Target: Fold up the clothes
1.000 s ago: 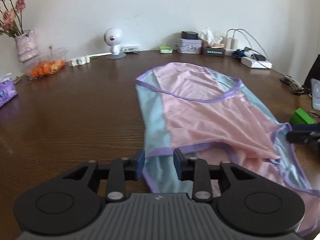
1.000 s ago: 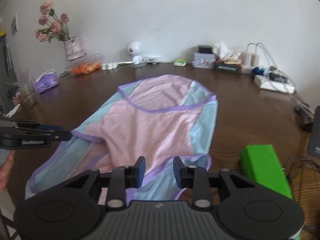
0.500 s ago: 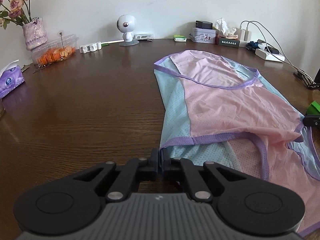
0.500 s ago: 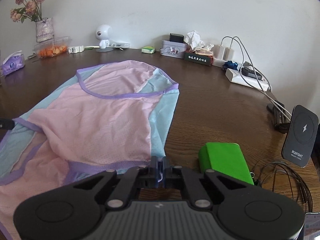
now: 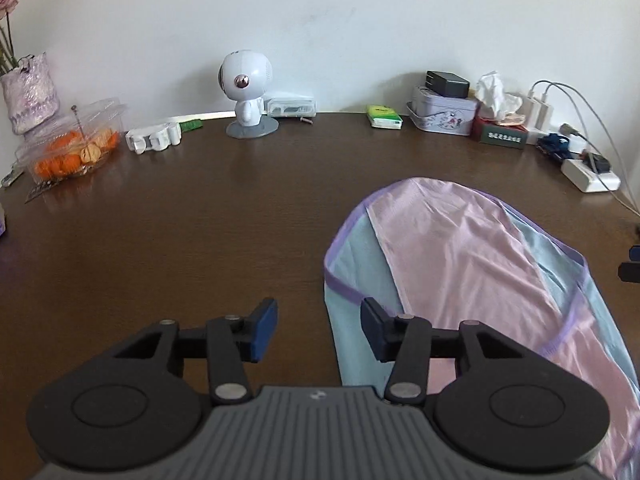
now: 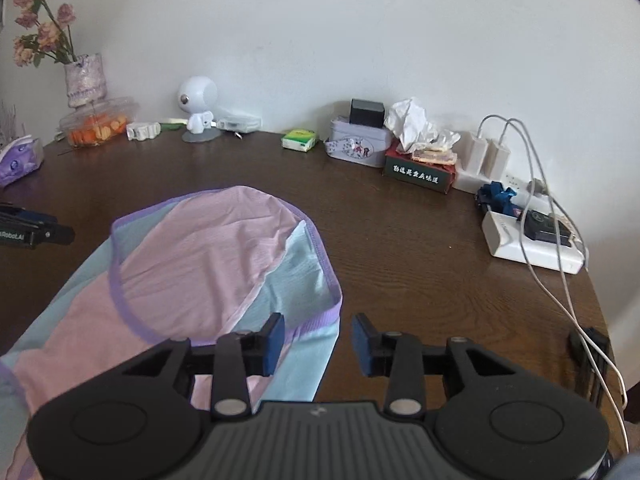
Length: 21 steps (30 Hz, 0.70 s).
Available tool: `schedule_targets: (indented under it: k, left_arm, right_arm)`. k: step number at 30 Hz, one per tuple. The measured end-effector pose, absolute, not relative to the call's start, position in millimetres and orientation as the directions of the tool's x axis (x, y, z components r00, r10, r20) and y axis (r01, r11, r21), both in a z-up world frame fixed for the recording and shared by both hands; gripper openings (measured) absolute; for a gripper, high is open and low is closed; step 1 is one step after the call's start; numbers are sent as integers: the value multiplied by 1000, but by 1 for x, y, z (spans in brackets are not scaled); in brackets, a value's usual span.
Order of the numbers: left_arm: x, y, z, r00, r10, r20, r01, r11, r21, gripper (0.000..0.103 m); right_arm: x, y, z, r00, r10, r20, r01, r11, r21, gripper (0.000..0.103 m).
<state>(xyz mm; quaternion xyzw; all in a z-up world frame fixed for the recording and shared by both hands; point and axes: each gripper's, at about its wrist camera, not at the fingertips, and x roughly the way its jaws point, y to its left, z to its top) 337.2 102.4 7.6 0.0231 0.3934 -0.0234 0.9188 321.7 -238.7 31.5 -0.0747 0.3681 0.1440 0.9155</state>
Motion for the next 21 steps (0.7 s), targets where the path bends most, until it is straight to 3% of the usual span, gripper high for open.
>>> schedule_targets:
  k: [6,8,9,10,11,12,15,21]
  left_arm:
    - [392,91,-21,651,4,-759,47,998,45,48]
    - [399,87,-28,632,-5,-775,72,996,53,31]
    - [401,86,-31,625,-12,-780,86,995,54,17]
    - [401,86,-33,626,-23,-779,105,993,56,10]
    - [400,85,-33,629,-20,-777,119,990,71,7]
    - [400,82,-34,636,-6,-772,127,987,97,2]
    - [408,80,-37,657,5,-754,132,984,121,2]
    - [415,76,-38,675,9,-737,122,985,124,2]
  right_arm:
    - [395,-238,-2,587,188,-788,-266,963,31,35]
    - [399,-235,-11,578,167,-799,-276,961,1,34]
    - [398,-234,-12,579,172,-797,-289,957,-3,34]
    - [397,-233,-13,579,179,-795,-302,953,-6,27]
    - [397,-233,-13,575,195,-795,-321,947,0,0]
    - [398,-231,-12,573,192,-797,-334,942,-14,2]
    - [404,-229,-15,626,101,-774,-303,945,-122,0]
    - [416,-229,-11,664,112,-739,-301,945,-127,3]
